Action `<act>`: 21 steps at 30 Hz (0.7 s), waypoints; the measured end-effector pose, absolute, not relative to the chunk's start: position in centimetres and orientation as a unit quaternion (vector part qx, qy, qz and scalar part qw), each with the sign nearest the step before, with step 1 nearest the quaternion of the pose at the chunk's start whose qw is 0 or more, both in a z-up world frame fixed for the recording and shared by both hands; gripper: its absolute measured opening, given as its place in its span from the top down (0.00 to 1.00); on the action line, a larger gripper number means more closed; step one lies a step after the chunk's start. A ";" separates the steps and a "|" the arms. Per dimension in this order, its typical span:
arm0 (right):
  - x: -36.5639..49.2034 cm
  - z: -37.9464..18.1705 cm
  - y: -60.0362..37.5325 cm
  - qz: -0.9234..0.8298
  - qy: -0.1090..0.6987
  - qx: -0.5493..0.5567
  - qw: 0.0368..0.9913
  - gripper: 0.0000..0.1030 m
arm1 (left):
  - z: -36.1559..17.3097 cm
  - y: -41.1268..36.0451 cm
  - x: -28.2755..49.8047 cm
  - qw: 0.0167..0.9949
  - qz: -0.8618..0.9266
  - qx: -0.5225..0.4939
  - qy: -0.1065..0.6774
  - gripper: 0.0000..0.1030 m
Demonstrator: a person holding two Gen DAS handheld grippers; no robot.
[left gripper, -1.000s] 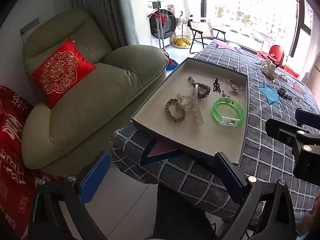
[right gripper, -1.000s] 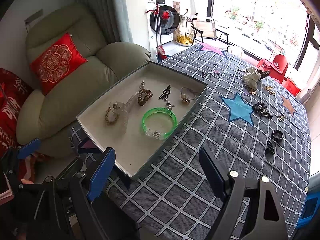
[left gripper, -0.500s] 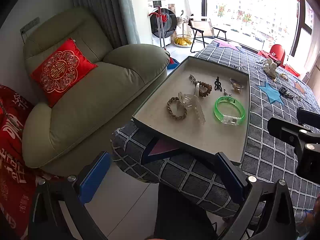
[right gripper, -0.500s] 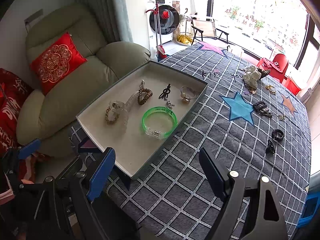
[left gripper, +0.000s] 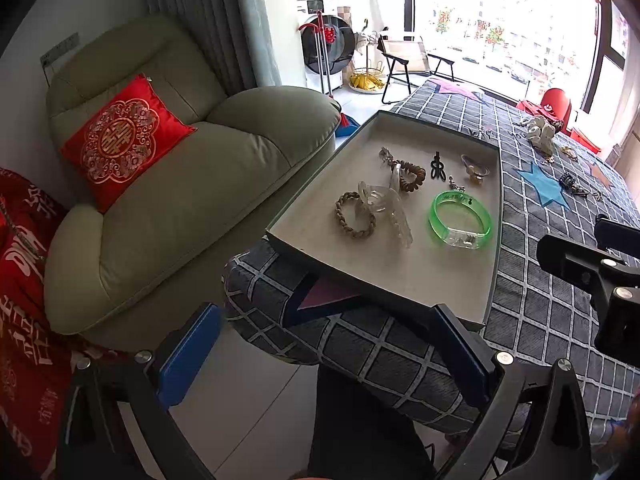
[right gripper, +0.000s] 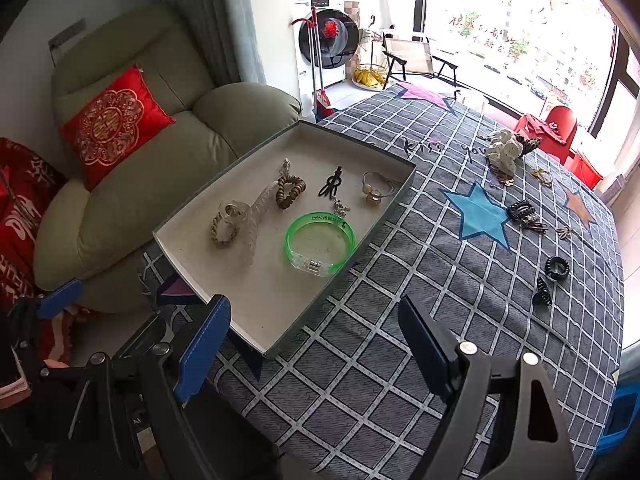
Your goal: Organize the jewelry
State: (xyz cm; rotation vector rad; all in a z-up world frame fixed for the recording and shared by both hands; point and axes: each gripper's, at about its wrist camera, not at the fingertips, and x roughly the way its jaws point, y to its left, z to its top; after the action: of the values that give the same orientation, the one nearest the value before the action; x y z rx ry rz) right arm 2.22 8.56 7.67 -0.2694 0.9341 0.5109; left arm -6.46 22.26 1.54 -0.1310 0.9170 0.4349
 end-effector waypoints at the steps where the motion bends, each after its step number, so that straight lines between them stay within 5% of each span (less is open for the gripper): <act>1: 2.2 7.7 8.6 0.243 0.444 -0.128 0.853 0.15 | 1.5 22.3 -6.5 0.872 0.208 -0.063 0.439 0.00; 21: 2.3 7.7 8.6 0.243 0.444 -0.127 0.853 0.15 | 1.2 22.6 -6.7 0.871 0.209 -0.065 0.439 0.00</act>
State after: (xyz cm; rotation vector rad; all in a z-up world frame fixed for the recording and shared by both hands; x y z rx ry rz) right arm 2.29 8.57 7.71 -0.2672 0.9350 0.5115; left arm -6.74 22.61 1.21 -0.1360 0.9178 0.4379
